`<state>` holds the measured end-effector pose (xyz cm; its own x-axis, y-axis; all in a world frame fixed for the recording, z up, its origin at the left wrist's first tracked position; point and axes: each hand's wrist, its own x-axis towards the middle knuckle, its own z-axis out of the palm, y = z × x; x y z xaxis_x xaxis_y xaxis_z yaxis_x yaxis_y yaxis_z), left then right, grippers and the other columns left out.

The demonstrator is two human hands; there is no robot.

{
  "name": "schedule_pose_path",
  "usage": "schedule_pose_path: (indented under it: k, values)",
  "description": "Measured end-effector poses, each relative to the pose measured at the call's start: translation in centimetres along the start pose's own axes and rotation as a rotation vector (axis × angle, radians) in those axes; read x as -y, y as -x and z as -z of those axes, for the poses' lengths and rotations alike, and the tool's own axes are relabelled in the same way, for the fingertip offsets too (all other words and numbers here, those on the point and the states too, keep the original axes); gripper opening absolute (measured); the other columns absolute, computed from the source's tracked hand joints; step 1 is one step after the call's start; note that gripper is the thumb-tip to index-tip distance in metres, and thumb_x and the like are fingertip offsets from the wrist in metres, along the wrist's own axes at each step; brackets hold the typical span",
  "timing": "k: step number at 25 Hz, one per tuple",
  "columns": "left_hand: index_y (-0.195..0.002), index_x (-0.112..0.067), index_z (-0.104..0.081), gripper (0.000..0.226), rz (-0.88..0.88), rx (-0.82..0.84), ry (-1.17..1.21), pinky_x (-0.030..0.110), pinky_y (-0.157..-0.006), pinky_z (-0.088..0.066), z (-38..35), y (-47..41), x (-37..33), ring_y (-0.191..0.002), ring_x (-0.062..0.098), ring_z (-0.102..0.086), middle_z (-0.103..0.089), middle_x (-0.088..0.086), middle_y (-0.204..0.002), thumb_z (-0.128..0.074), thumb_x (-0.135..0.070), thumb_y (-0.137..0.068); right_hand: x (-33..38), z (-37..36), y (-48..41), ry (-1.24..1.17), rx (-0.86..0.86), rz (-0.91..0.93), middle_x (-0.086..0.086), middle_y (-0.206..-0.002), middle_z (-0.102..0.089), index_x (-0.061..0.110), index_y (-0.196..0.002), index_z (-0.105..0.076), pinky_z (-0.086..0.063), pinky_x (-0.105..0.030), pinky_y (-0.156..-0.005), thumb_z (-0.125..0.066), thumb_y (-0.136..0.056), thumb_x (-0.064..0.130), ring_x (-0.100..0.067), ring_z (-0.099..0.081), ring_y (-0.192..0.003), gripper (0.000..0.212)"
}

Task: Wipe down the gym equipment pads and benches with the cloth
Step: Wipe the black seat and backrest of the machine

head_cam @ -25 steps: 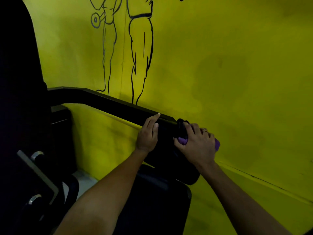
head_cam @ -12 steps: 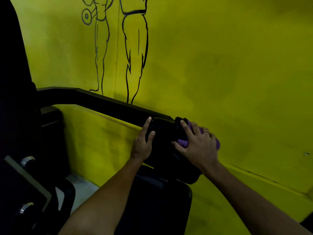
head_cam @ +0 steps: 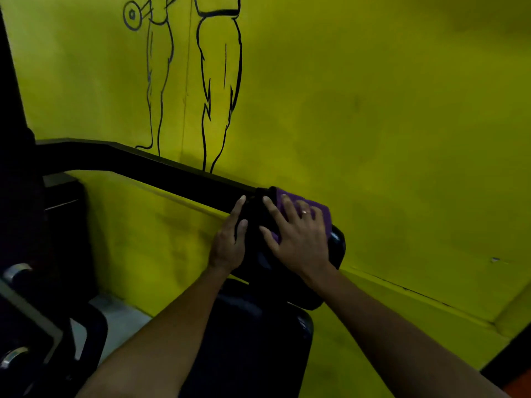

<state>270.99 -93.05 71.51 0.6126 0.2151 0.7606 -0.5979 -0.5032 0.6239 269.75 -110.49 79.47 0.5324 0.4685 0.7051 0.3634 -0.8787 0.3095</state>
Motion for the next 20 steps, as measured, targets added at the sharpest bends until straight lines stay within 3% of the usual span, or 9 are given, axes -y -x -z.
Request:
schedule_pose_path:
  k: [2,5,7,10,13,15,17,20]
  values:
    - [-0.157,-0.026,-0.03,0.051,-0.001,-0.023,0.0,0.012,-0.103,-0.039,0.0,0.0,-0.5,-0.141,0.006,-0.042,-0.036,-0.015,-0.158,-0.038,-0.03,-0.107,-3.0,0.7,2.8,0.055,-0.051,-0.063,-0.006,-0.143,-0.057,0.035,-0.153,-0.044,-0.043,-0.051,-0.095,-0.04,-0.099,0.066,-0.039,-0.056,-0.117,0.063]
    - [-0.158,-0.024,-0.03,0.053,-0.01,-0.024,0.025,0.009,-0.104,-0.038,-0.1,-0.1,0.0,-0.142,-0.008,-0.034,-0.032,-0.023,-0.158,-0.035,-0.038,-0.107,-2.6,1.0,0.7,0.054,-0.021,-0.288,-0.006,-0.119,-0.068,0.027,-0.131,-0.064,-0.046,-0.046,-0.078,-0.04,-0.095,0.067,-0.038,-0.063,-0.096,0.059]
    - [-0.158,-0.032,-0.03,0.054,-0.014,-0.016,0.044,0.012,-0.102,-0.04,0.0,0.1,0.2,-0.141,-0.002,-0.04,-0.031,-0.028,-0.158,-0.04,-0.039,-0.106,0.4,0.4,-2.9,-0.013,0.021,-0.335,-0.008,-0.111,-0.071,0.024,-0.121,-0.069,-0.045,-0.045,-0.08,-0.037,-0.095,0.065,-0.038,-0.065,-0.095,0.059]
    - [-0.155,-0.026,-0.03,0.07,-0.088,0.004,-0.015,0.021,-0.092,-0.044,0.4,0.3,0.6,-0.126,0.017,-0.053,-0.033,-0.027,-0.155,-0.058,-0.024,-0.09,4.3,-0.8,-4.4,-0.052,0.027,-0.175,-0.01,-0.126,-0.066,0.023,-0.135,-0.061,-0.042,-0.049,-0.092,-0.04,-0.097,0.06,-0.038,-0.061,-0.109,0.058]
    - [-0.157,-0.026,-0.03,0.059,-0.007,-0.003,-0.003,0.023,-0.098,-0.044,0.1,0.0,0.4,-0.136,-0.001,-0.043,-0.034,-0.021,-0.158,-0.045,-0.033,-0.101,1.4,-1.1,0.4,0.016,-0.055,0.071,-0.009,-0.158,-0.044,0.029,-0.156,-0.041,-0.033,-0.057,-0.112,-0.043,-0.099,0.058,-0.038,-0.045,-0.139,0.064]
    - [-0.158,-0.026,-0.031,0.053,0.017,-0.025,0.016,0.017,-0.102,-0.042,0.1,-0.1,0.1,-0.14,-0.011,-0.035,-0.031,-0.028,-0.158,-0.034,-0.038,-0.106,-2.1,-0.4,4.2,0.042,-0.118,0.124,-0.006,-0.163,-0.038,0.034,-0.156,-0.04,-0.031,-0.061,-0.114,-0.048,-0.097,0.06,-0.036,-0.04,-0.145,0.065]
    - [-0.158,-0.023,-0.032,0.053,-0.017,-0.026,0.024,0.01,-0.103,-0.038,-0.2,0.0,0.2,-0.141,-0.013,-0.032,-0.029,-0.031,-0.157,-0.033,-0.038,-0.107,-4.1,0.1,5.0,0.056,-0.122,-0.053,-0.004,-0.151,-0.053,0.036,-0.149,-0.051,-0.042,-0.056,-0.103,-0.051,-0.093,0.063,-0.036,-0.053,-0.132,0.062]
    - [-0.157,-0.019,-0.034,0.054,-0.041,-0.051,0.017,0.002,-0.095,-0.036,-0.2,-0.1,0.3,-0.138,-0.017,-0.032,-0.029,-0.031,-0.156,-0.034,-0.037,-0.107,-1.9,0.3,-0.1,-0.002,-0.08,-0.395,-0.008,-0.109,-0.071,0.024,-0.12,-0.071,-0.046,-0.046,-0.078,-0.052,-0.088,0.06,-0.038,-0.065,-0.094,0.051]
